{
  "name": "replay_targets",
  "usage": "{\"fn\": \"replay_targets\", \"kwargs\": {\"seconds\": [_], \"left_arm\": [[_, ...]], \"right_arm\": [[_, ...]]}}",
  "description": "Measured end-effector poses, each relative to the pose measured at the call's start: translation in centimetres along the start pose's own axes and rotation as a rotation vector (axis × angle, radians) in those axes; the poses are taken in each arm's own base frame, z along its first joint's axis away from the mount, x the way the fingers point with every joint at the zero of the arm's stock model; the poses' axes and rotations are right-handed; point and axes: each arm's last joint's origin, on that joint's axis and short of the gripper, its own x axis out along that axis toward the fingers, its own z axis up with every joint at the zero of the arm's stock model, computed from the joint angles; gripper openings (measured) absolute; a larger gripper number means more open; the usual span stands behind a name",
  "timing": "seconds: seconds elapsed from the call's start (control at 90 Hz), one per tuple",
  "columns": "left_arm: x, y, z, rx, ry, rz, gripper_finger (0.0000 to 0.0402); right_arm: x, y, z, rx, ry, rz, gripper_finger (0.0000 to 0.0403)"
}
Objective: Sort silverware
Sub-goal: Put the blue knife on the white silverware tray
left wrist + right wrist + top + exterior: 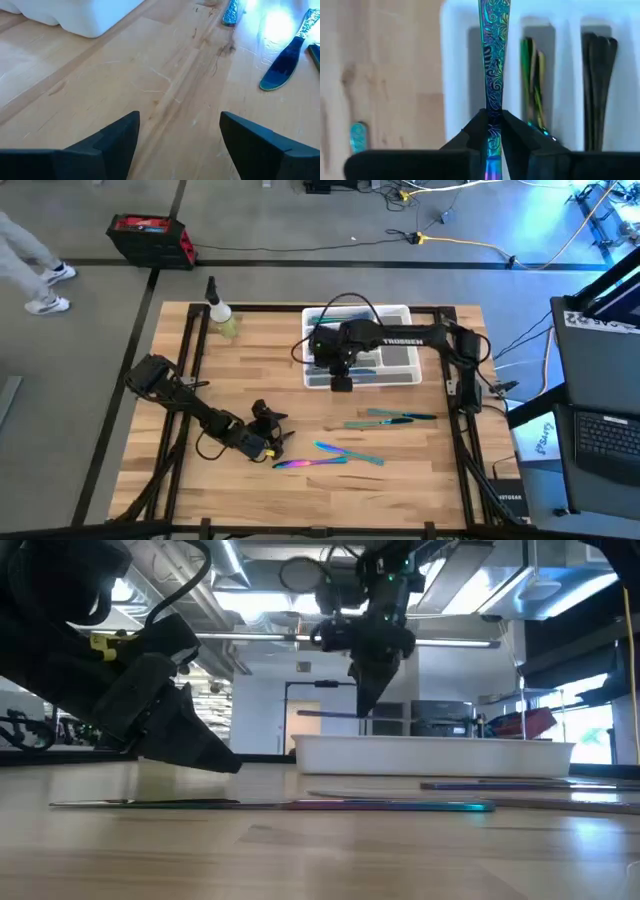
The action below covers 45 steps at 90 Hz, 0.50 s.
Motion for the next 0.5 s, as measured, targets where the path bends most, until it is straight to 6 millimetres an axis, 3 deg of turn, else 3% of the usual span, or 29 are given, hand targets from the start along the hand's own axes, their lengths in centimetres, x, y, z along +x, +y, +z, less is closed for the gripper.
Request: {"fn": "replay_targets", "kwargs": {"seconds": [0.5], "left_arm": [[0.0, 0.1, 0.0, -0.002, -0.012, 0.017, 0.0263]], "right_arm": [[3.1, 0.0, -1.5, -0.008, -0.016, 0.006, 0.003]]}}
